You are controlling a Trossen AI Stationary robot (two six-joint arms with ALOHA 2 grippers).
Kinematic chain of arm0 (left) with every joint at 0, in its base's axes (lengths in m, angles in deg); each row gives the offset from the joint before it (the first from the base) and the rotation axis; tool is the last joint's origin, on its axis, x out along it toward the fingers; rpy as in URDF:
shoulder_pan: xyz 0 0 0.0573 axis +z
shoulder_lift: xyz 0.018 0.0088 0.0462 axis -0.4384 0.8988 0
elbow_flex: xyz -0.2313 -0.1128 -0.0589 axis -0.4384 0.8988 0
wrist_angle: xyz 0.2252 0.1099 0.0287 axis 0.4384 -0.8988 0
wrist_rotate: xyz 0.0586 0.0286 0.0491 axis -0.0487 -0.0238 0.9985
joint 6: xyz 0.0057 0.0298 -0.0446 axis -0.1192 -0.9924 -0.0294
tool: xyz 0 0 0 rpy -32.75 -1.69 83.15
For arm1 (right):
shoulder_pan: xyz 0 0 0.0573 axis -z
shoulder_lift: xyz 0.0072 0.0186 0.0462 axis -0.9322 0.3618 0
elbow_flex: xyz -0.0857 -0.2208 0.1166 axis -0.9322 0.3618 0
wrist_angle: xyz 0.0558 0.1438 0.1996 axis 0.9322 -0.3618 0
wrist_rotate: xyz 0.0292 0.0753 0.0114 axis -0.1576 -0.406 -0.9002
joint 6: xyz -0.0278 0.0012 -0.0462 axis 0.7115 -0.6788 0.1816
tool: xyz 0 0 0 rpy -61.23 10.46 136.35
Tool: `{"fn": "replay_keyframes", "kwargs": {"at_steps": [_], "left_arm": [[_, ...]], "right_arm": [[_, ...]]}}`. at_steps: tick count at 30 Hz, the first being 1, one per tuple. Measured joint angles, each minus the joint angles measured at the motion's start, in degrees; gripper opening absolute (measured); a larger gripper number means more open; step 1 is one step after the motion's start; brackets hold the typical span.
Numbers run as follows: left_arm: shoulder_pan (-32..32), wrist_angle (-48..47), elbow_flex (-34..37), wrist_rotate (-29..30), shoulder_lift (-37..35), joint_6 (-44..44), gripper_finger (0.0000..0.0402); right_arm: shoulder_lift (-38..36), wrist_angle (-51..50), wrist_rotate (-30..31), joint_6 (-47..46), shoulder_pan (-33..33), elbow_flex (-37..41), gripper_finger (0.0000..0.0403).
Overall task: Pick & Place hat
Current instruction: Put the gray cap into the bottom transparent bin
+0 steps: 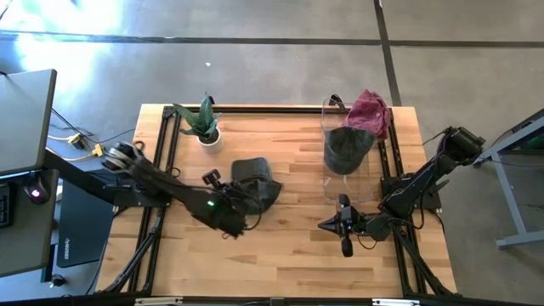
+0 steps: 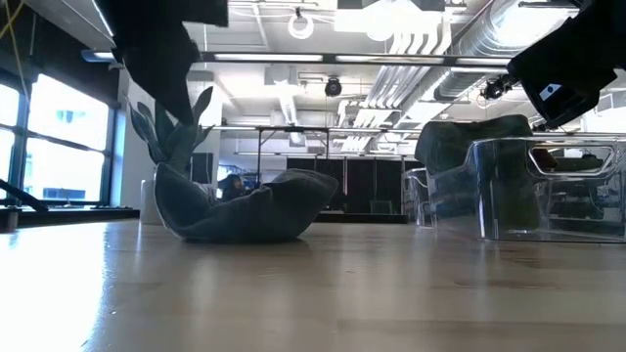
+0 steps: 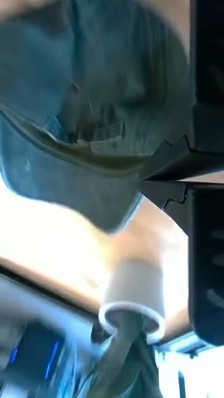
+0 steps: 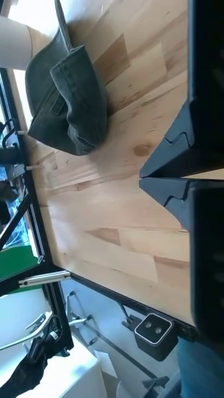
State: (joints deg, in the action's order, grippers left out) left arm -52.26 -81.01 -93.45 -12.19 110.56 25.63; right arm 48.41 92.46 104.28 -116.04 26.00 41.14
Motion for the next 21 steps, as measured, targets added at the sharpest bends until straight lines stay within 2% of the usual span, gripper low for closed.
{"fn": "replay_keyframes", "kwargs": {"at_steps": [5, 8, 11, 14, 16, 21], "left_arm": [[1.75, 19.48, 12.24, -6.36, -10.33, -7.19, 0.0048], [6.64, 35.72, 20.4, -14.12, -15.9, -13.37, 0.0103], [12.6, 46.1, 26.69, -22.07, -17.61, -16.87, 0.0167], [18.48, 47.8, 28.72, -29.55, -17.72, -17.22, 0.0217], [21.78, 47.02, 28.78, -33.68, -16.13, -18.35, 0.0237], [25.3, 46.88, 28.86, -42.79, -13.07, -20.85, 0.0233]], "right_arm": [[0.0, 0.01, 0.08, -0.02, 0.0, 0.0, 0.0001], [0.0, 0.01, 0.69, 0.0, 0.03, 0.0, 0.0001], [0.0, 0.03, 1.88, 0.88, 0.17, 0.0, 0.0002], [0.0, 0.04, 2.51, 1.33, 0.7, 0.0, 0.0001], [0.0, 0.01, 2.44, 1.24, 0.97, 0.0, 0.0002], [0.0, 0.01, 1.5, 0.88, 1.18, 0.0, 0.0003]]}}
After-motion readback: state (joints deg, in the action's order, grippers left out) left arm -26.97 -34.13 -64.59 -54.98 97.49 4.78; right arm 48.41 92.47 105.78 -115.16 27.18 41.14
